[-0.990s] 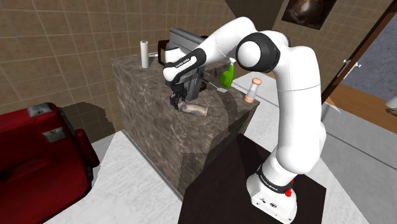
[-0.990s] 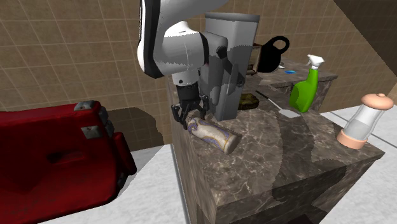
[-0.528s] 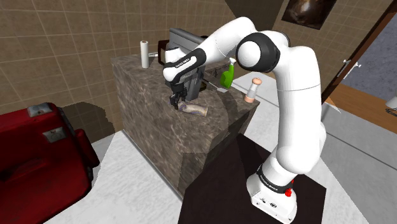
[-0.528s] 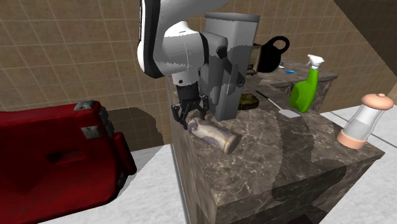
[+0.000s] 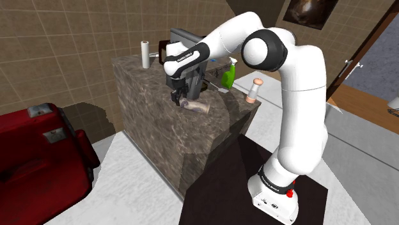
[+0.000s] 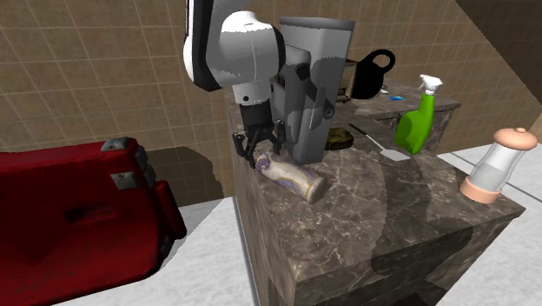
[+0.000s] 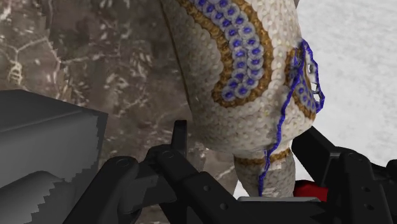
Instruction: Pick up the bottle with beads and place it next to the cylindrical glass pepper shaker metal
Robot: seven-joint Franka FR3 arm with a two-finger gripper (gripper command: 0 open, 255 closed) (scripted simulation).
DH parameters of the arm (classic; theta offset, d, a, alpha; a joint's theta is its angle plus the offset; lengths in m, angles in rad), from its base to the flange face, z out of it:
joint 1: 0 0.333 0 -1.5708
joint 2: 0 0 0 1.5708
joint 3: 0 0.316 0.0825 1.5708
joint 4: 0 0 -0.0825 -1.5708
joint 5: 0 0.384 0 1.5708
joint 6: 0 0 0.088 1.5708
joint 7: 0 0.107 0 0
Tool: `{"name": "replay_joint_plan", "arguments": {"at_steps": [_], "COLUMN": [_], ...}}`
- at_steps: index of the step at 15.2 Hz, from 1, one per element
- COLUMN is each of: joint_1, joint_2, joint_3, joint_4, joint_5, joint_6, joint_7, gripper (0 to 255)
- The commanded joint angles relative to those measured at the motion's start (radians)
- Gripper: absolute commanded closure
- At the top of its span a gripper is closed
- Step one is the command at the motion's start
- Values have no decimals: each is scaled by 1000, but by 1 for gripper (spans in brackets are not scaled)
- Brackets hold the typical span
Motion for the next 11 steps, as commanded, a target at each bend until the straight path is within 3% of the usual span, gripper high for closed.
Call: {"name": "replay_joint_plan", "arguments": {"at_steps": [1, 11], "joint_1": [0, 1], "joint_2": [-15, -81], "joint_3": [0, 1], "joint_4": [6, 47], "joint_5": [1, 4], "joint_6": [-21, -127], "joint_7": [-3, -14], "gripper": [255, 255]}}
